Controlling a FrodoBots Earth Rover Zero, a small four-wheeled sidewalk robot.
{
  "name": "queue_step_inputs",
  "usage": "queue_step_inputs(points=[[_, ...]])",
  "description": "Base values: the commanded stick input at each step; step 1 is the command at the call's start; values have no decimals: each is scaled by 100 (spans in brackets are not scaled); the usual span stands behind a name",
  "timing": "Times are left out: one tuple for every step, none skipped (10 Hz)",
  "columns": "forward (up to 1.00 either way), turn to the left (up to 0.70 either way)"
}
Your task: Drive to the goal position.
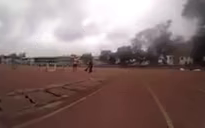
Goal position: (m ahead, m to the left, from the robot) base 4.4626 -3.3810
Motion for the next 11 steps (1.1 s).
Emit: queue_step_inputs(points=[[70,0],[70,0],[70,0],[-2,14],[-33,7],[-63,1],[-70,0],[-70,0],[-70,0],[-70,0],[-70,0]])
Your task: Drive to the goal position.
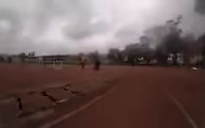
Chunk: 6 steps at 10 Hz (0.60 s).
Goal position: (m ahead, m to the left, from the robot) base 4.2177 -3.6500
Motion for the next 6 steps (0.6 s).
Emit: queue_step_inputs(points=[[-70,0],[-70,0],[-70,0],[-70,0],[0,0],[0,0]])
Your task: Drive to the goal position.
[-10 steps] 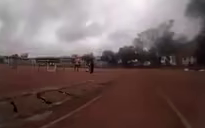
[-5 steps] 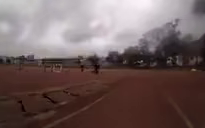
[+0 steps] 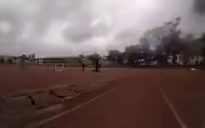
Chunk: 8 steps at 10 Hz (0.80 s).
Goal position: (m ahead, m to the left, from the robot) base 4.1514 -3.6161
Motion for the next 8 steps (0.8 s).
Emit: queue_step_inputs(points=[[0,0],[0,0],[0,0],[0,0],[0,0],[0,0],[0,0],[0,14]])
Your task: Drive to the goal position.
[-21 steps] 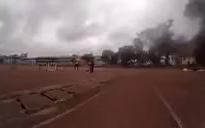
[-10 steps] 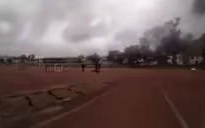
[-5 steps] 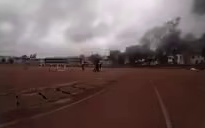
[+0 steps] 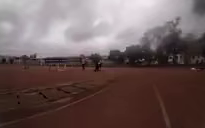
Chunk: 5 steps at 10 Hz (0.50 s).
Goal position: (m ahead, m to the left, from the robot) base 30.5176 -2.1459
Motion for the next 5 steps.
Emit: queue_step_inputs(points=[[0,8],[0,2],[0,7],[0,2],[0,5]])
